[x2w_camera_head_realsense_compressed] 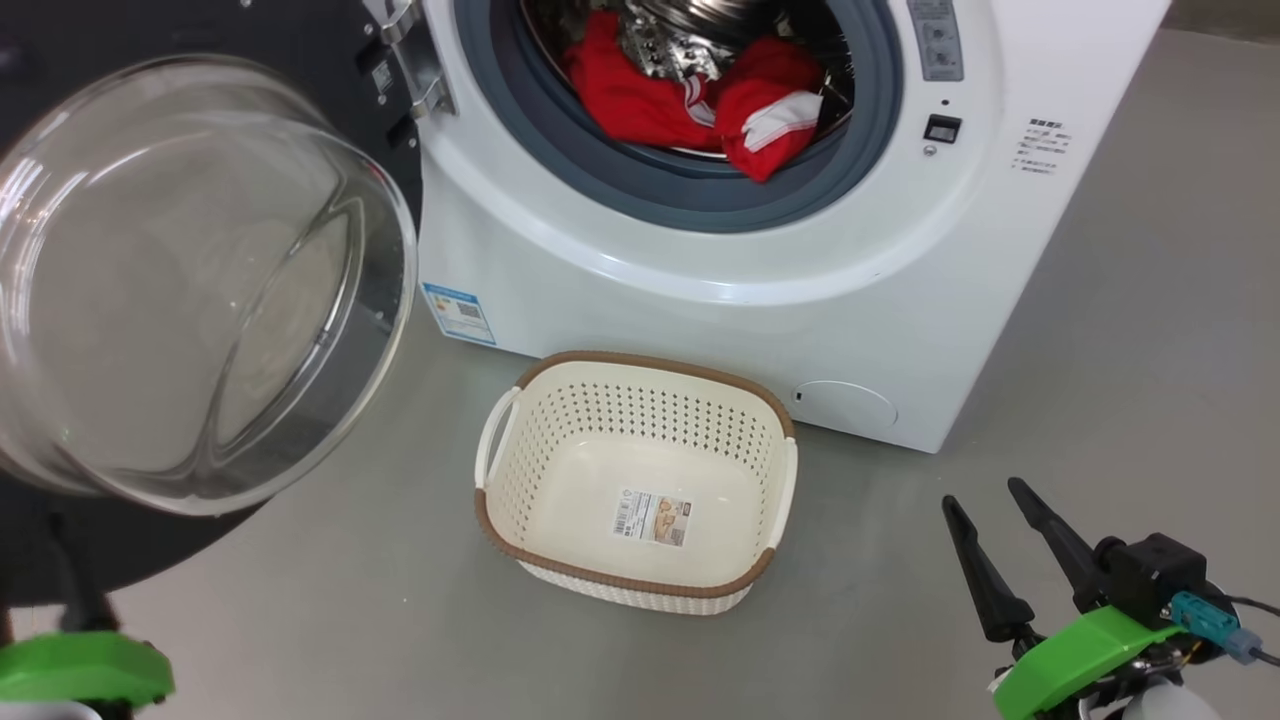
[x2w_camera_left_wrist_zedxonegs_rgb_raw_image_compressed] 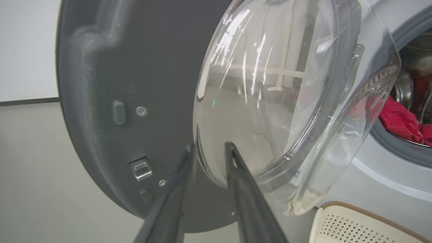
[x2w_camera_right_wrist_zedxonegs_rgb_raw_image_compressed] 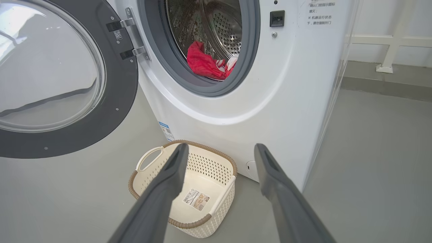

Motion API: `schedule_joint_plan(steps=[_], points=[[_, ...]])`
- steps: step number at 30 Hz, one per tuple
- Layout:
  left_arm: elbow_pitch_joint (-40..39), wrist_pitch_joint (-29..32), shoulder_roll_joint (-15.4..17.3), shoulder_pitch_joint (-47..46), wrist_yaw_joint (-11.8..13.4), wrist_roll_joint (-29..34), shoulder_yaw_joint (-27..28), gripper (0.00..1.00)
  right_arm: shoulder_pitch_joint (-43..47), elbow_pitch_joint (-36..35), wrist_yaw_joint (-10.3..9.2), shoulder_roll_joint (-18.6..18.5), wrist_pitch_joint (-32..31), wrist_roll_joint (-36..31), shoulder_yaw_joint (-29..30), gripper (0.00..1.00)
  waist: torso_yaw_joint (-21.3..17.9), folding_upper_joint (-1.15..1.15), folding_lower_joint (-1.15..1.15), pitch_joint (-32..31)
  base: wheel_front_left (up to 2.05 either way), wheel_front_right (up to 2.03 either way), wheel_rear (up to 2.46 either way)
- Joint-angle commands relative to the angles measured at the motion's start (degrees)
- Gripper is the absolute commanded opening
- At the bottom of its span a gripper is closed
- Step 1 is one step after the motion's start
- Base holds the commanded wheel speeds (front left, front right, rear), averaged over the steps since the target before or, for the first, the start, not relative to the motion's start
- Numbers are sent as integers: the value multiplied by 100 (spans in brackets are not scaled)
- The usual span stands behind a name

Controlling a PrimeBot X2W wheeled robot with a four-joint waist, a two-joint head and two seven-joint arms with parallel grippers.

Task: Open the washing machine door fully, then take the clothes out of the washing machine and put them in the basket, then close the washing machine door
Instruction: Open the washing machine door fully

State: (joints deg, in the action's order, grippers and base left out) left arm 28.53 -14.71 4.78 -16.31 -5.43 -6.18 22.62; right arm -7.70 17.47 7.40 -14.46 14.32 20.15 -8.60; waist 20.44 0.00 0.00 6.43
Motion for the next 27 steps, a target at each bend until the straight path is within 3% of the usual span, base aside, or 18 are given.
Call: schedule_joint_plan(steps=[1,13,27], points=[[-304,-29,147,111,-75,60,71,100,82,-131,9,-19,68,-59,-98,100,-118,0,0,-55,0,0,0],[-1227,-29,-124,773,-200,-83,-720,100,172,-190,9,4,68,-71,253,100,-765,0,0,-112,0,0,0],[-1671,-29,-55,1130,-204,-585,-1613,100,191,-302,9,55,68,-87,519,100,-1571,0,0,-17,0,0,0]])
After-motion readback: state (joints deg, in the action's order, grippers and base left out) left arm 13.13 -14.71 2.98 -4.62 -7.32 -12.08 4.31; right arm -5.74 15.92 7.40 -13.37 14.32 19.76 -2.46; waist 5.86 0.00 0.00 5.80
